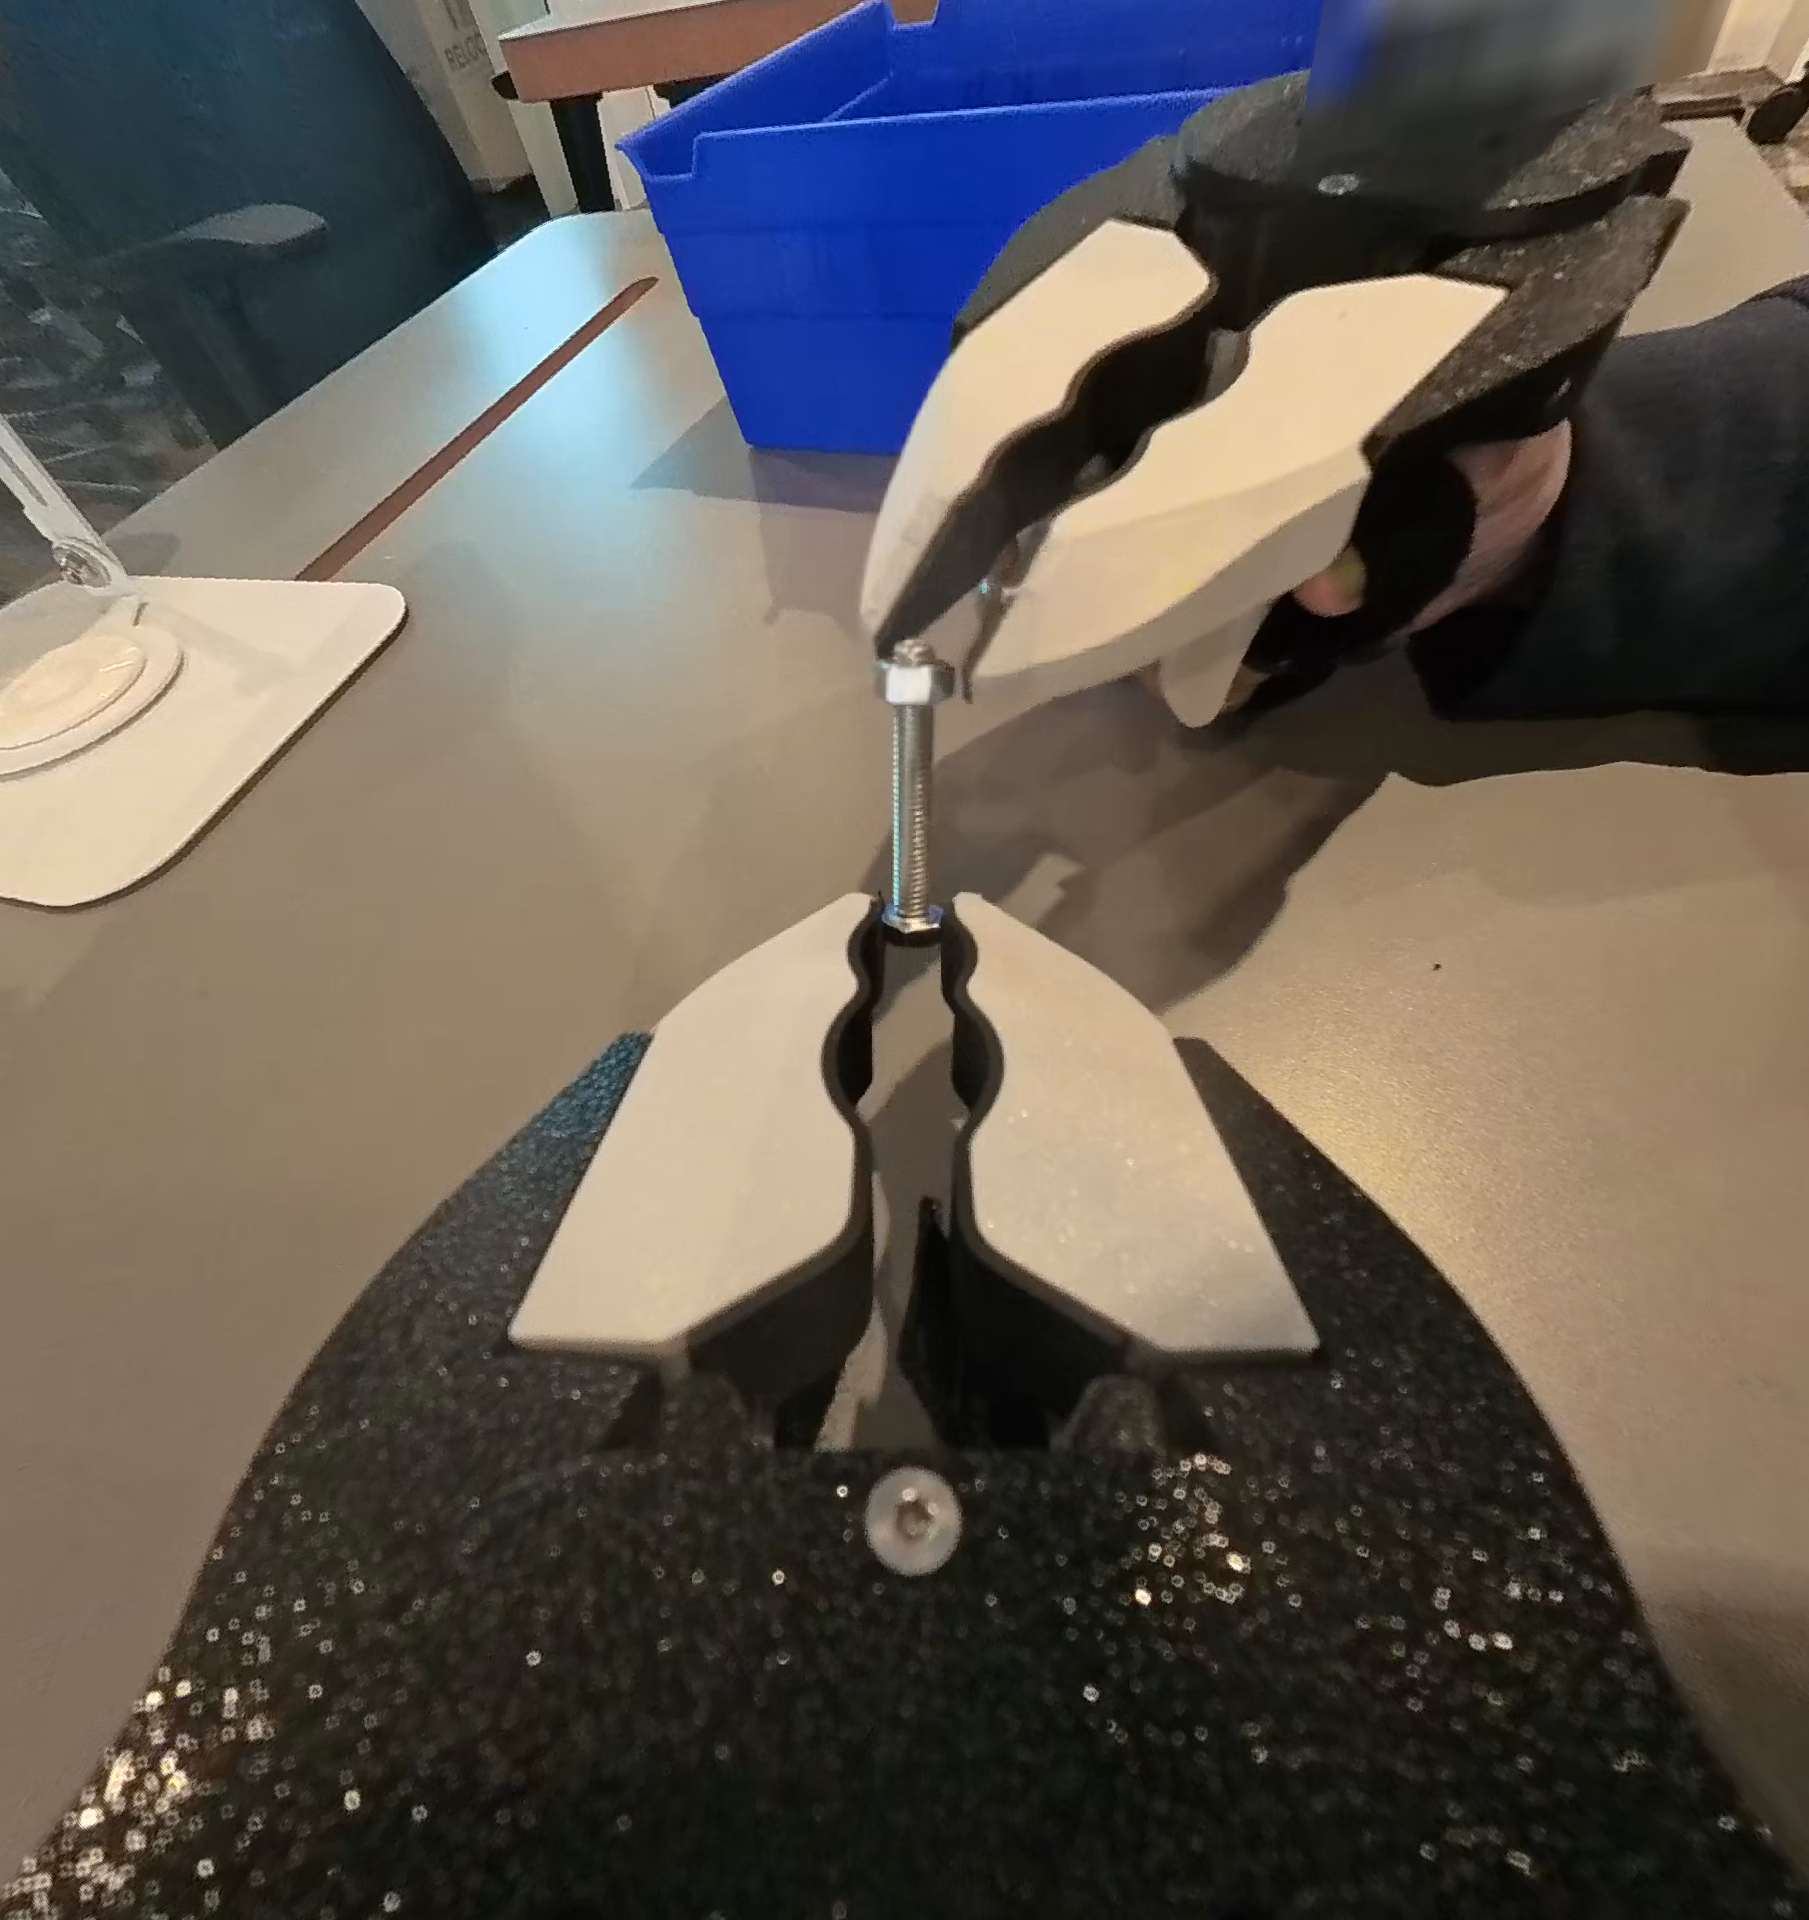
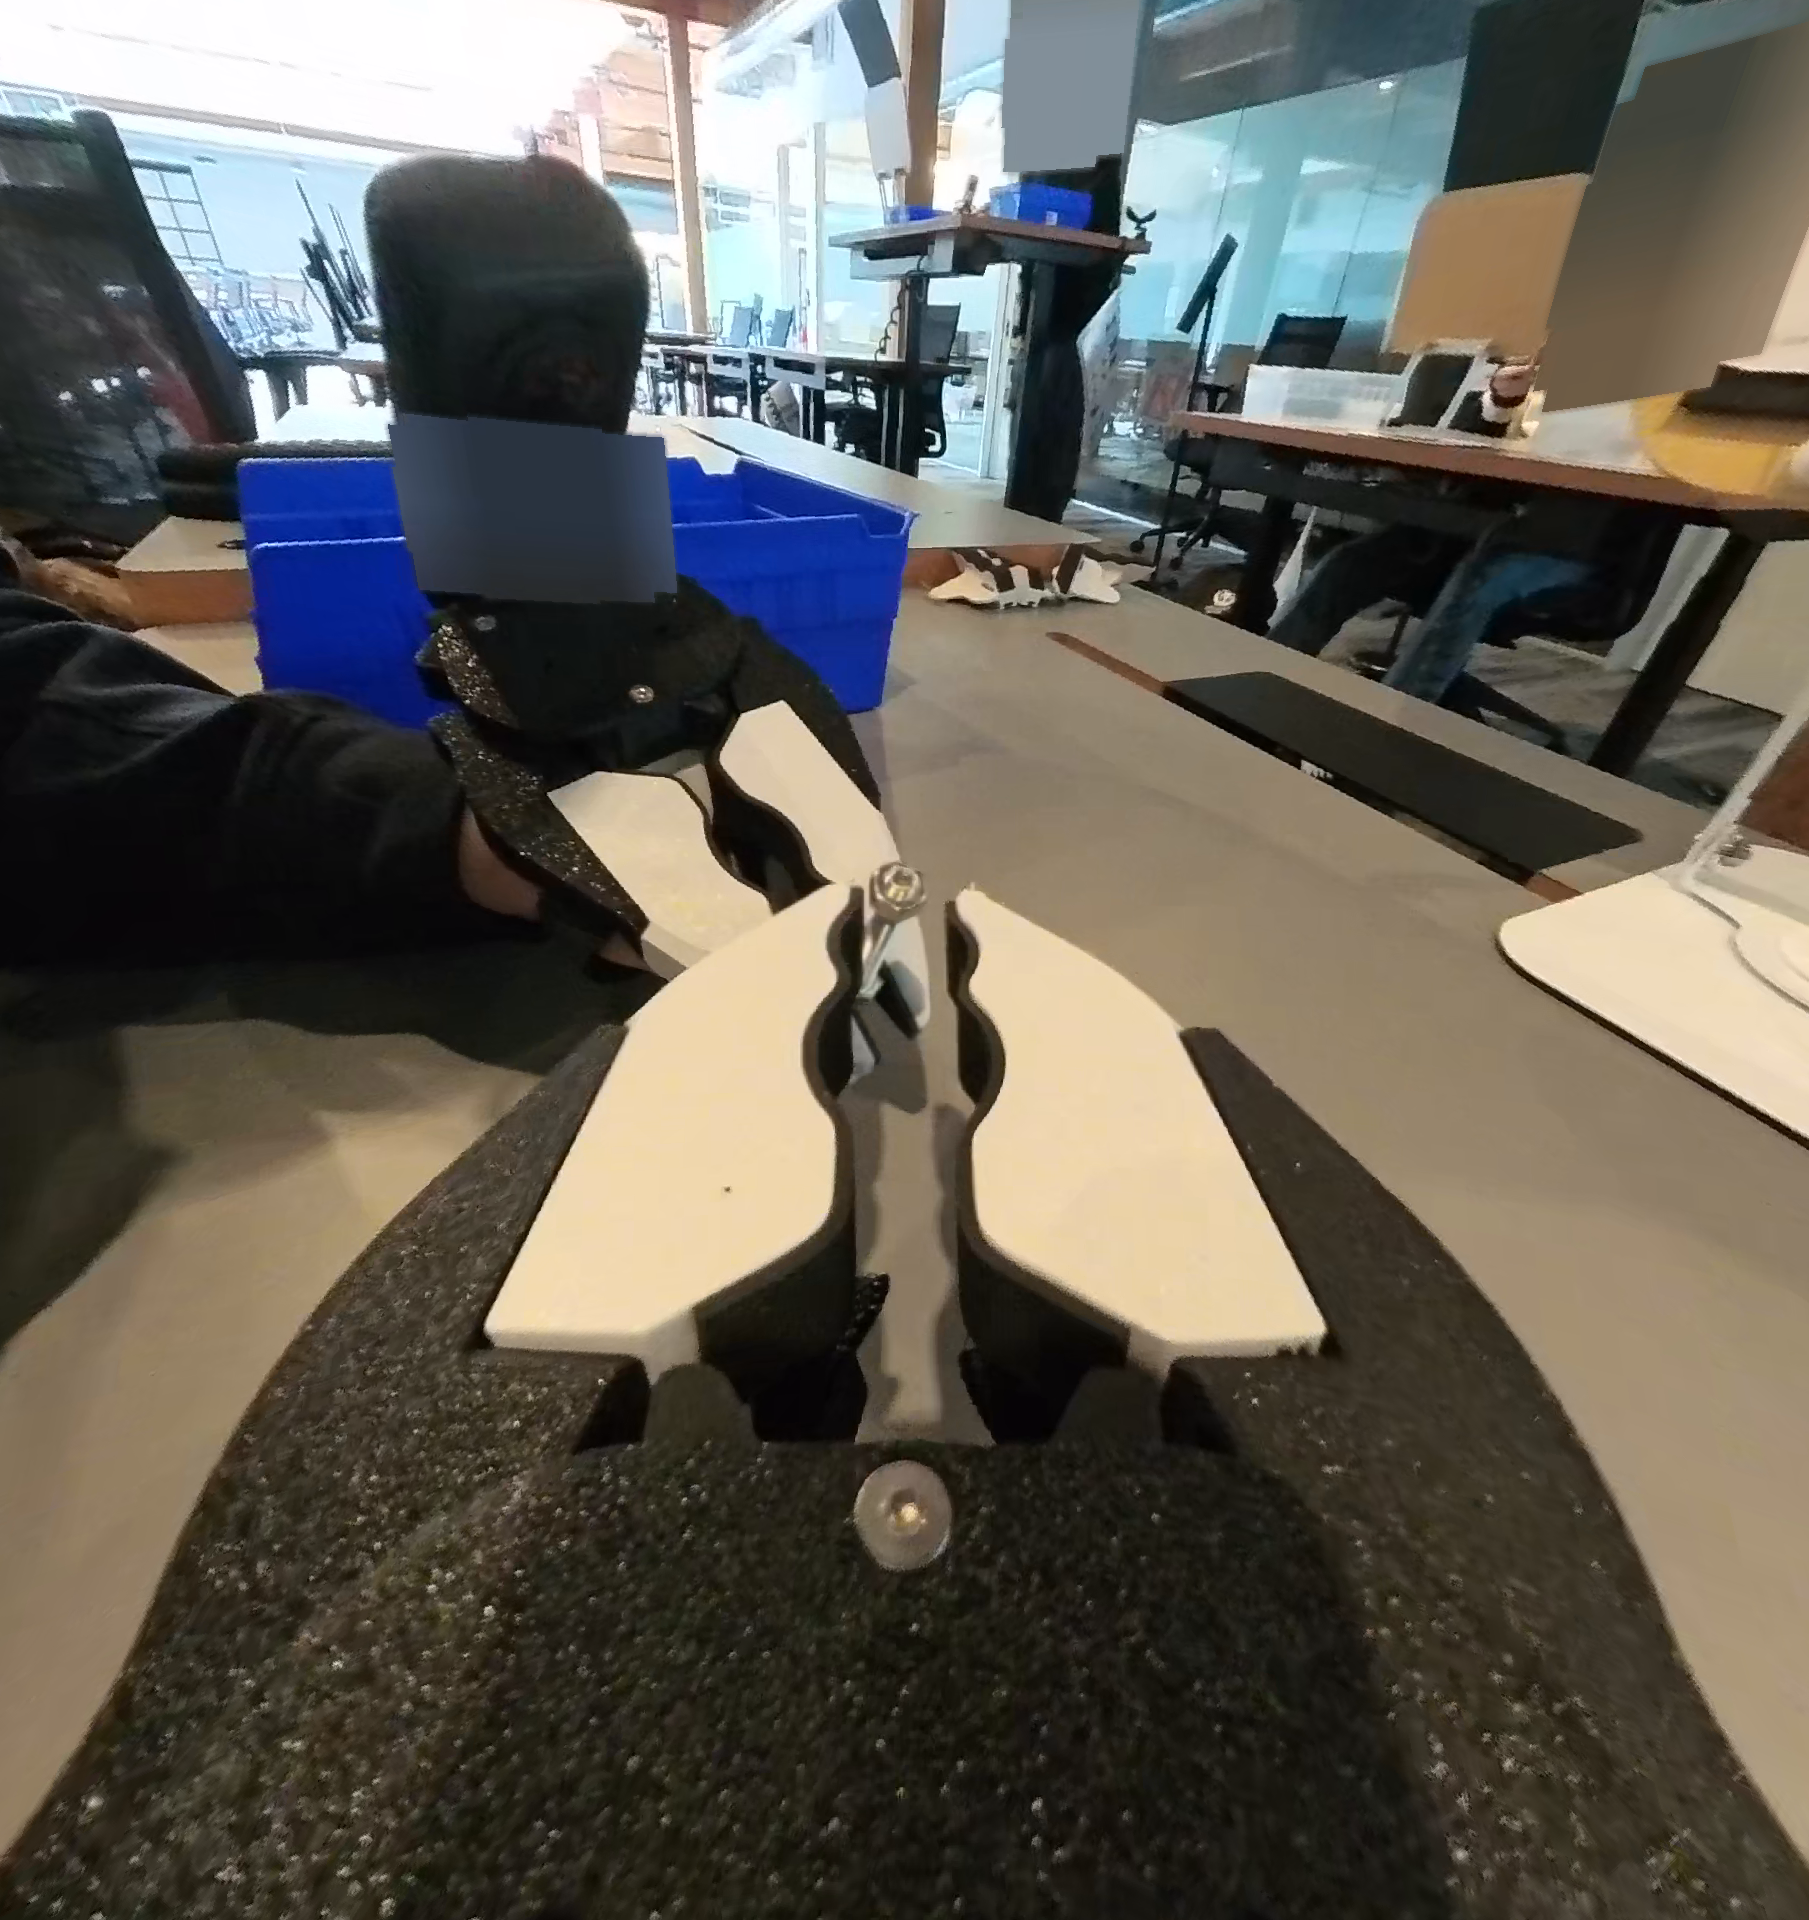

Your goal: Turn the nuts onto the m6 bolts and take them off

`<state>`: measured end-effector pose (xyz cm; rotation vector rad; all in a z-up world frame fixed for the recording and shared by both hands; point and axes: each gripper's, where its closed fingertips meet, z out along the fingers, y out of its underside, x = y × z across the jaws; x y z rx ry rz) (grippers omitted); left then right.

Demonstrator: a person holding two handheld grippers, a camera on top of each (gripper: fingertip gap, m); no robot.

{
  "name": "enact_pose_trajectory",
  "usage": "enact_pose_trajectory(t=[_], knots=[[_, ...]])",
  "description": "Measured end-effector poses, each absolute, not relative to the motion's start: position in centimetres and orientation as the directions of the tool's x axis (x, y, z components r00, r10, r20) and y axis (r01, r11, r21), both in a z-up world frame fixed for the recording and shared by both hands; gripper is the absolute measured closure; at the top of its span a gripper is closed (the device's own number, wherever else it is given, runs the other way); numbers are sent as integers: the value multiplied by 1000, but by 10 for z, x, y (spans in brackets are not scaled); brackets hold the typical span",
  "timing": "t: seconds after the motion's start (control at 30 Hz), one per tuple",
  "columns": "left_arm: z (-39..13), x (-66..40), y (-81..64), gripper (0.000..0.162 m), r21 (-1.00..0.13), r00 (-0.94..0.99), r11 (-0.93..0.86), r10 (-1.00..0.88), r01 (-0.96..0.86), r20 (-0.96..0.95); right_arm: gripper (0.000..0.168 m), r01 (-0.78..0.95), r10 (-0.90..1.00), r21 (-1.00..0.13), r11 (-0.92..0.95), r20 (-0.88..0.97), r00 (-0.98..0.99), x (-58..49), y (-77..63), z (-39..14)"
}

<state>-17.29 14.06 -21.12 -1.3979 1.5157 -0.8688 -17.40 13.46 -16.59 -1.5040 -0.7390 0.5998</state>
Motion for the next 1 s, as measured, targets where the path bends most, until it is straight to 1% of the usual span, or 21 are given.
enact_pose_trajectory(t=[0.07,0.13,0.2,0.27,0.37,0.43,0.53,0.6,0.63,0.67,0.7,0.77,0.9,1.0], knots=[[-211,-173,141,152,-917,14,124,-990,-379,-139,158,103,780,-995,-7,59,624,-178,130,-167],[-211,-173,141,152,-917,13,123,-990,-380,-139,167,101,826,-995,-11,48,562,-184,121,-167],[-211,-173,141,152,-917,13,124,-990,-379,-140,167,84,831,-996,1,47,554,-183,119,-163],[-211,-173,141,152,-917,13,124,-990,-380,-139,167,69,814,-998,12,50,579,-179,122,-160],[-211,-173,141,152,-917,13,123,-990,-379,-138,161,56,780,-998,15,47,624,-174,129,-159],[-211,-173,141,152,-917,13,123,-990,-379,-138,156,74,758,-997,10,56,650,-172,133,-163],[-211,-173,141,152,-917,13,123,-990,-379,-138,154,88,759,-996,9,64,648,-175,133,-166],[-211,-173,141,152,-918,13,122,-990,-378,-137,157,83,790,-996,13,62,610,-180,127,-164],[-211,-173,141,152,-918,14,121,-991,-378,-136,164,83,814,-996,13,59,577,-183,122,-164],[-211,-173,141,152,-918,13,121,-991,-378,-136,167,79,823,-997,8,52,566,-183,120,-163],[-211,-173,141,152,-918,13,121,-991,-378,-136,166,74,816,-997,5,47,576,-182,122,-162],[-211,-173,141,152,-918,13,122,-991,-379,-137,164,59,793,-998,7,42,608,-177,126,-161],[-211,-173,141,152,-918,14,120,-991,-378,-135,153,58,763,-998,-16,26,646,-172,134,-165],[-211,-173,141,152,-918,14,121,-991,-378,-136,153,76,779,-997,-18,34,626,-177,131,-168]])
